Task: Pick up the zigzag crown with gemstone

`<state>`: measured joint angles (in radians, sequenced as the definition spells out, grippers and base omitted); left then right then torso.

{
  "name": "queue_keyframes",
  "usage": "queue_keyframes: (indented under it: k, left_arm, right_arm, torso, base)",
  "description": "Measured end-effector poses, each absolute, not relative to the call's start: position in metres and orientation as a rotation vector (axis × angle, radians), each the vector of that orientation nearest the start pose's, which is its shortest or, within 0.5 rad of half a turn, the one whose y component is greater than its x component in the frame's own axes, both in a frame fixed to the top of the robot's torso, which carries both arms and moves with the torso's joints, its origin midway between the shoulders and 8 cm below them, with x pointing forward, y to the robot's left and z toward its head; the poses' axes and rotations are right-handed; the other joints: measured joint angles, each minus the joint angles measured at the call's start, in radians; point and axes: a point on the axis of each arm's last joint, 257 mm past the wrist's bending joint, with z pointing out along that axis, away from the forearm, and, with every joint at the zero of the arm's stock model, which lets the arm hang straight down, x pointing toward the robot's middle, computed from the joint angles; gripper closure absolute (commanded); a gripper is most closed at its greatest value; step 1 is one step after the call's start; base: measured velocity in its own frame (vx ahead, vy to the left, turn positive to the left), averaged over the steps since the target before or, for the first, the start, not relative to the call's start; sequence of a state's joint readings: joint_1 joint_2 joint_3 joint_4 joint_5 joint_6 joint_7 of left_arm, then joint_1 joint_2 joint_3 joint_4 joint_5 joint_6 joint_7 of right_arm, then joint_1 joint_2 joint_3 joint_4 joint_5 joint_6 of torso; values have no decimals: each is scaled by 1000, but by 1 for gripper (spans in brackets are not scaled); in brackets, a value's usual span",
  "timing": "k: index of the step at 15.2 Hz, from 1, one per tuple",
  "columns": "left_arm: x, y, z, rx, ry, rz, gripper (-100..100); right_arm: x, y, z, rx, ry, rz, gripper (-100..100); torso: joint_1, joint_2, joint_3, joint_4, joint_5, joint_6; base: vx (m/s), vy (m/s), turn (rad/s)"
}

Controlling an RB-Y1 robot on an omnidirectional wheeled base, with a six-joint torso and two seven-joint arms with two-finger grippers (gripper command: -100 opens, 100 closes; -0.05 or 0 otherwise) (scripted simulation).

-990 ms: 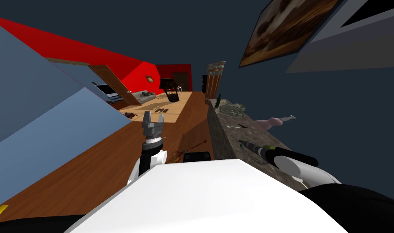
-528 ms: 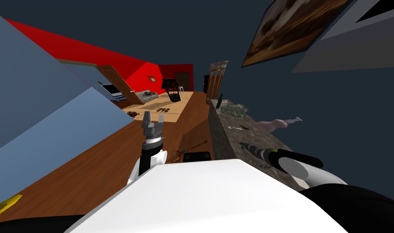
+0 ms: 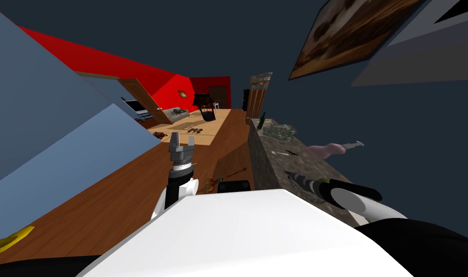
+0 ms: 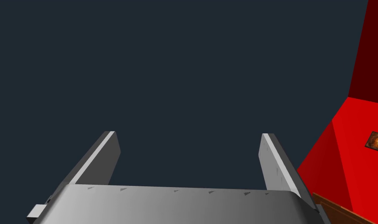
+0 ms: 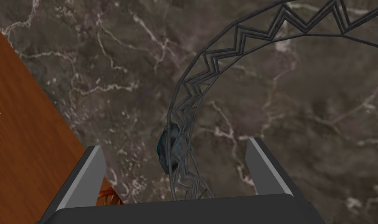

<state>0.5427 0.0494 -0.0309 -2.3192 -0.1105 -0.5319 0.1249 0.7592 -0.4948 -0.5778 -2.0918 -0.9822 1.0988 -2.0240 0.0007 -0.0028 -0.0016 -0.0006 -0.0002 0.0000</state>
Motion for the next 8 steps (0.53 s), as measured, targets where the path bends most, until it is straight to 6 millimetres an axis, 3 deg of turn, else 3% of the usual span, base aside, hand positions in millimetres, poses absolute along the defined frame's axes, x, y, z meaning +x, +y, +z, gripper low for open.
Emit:
queue_keyframes:
  k: [1,2,8]
  left_arm:
    - [332,251,31,-580,673,-1378,0]
    - [332,251,31,-580,673,-1378,0]
    - [332,251,31,-580,672,-1378,0]
  right_arm:
    - [191,-486,-335,-2570,1255,-757,-100]
    - [192,-486,-336,-2571,1253,-759,100]
    - [193,-486,-332,-2574,1247,-764,100]
  torso:
    - [0,0,0,0,0,0]
    - [0,1,0,0,0,0]
    - [-3,2,1,0,-2,1]
  base:
    - [2,-6,14]
    - [0,0,0]
    - [-5,2,-10]
